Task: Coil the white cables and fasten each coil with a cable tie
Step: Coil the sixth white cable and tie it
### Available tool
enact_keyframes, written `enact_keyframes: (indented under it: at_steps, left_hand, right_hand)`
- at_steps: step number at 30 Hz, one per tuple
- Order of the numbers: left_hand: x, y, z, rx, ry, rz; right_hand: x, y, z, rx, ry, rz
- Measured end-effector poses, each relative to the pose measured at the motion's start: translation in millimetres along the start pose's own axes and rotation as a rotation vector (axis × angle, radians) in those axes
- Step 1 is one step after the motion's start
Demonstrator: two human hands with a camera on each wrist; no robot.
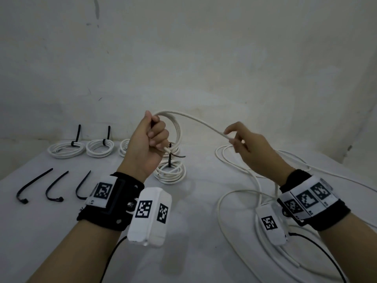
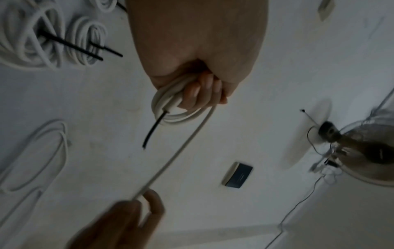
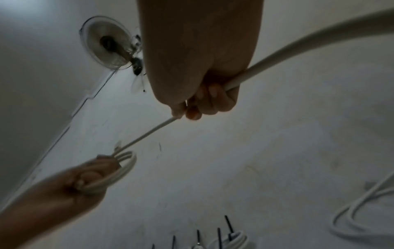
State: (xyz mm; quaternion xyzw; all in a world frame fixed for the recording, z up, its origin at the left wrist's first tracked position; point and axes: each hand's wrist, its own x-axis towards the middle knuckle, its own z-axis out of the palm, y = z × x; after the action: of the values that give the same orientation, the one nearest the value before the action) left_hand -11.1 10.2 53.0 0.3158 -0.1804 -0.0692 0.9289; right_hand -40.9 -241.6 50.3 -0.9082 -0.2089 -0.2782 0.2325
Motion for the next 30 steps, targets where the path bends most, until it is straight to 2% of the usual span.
enact_keyframes:
  at_steps: [3, 5, 7, 10, 13, 15, 18, 22, 26, 30]
  left_hand:
    - [2, 4, 3, -0.092, -0.025, 0.049]
    - [3, 2, 4, -0.074, -0.037, 0.061]
    - [4, -5, 6, 0.028, -0.038, 0.079]
    - [4, -21, 6, 0.308, -0.045, 0.144]
    - [1, -32, 7, 0.586, -0.116, 0.147]
    - [-6, -35, 9, 0.72, -0.159, 0.101]
    - [-14, -35, 12, 0.769, -0.182, 0.02]
    - [-16, -32, 14, 0.657, -0.26, -0.093]
    - [-18, -29, 19, 0.51, -0.228, -0.198]
    - [-17, -31, 23, 0.484, -0.192, -0.155]
  right_hand:
    - [-7, 3, 7, -0.187, -0.23, -0.092]
    - [-9, -3, 10, -0.304, -0.295, -0.186]
    - [-10, -15, 13, -0.366, -0.283, -0.32]
    - [-10, -43, 14, -0.347, -0.24, -0.5]
    - [-5, -67, 11, -0.199, -0.184, -0.56]
    - [1, -73, 5, -0.106, -0.114, -0.537]
    - [11, -70, -4, -0.042, -0.038, -0.44]
    - [22, -61, -5, 0.07, 0.054, -0.299]
    - [29, -48, 4, 0.205, 0.108, -0.184]
    - [31, -44, 15, 0.257, 0.127, -0.09]
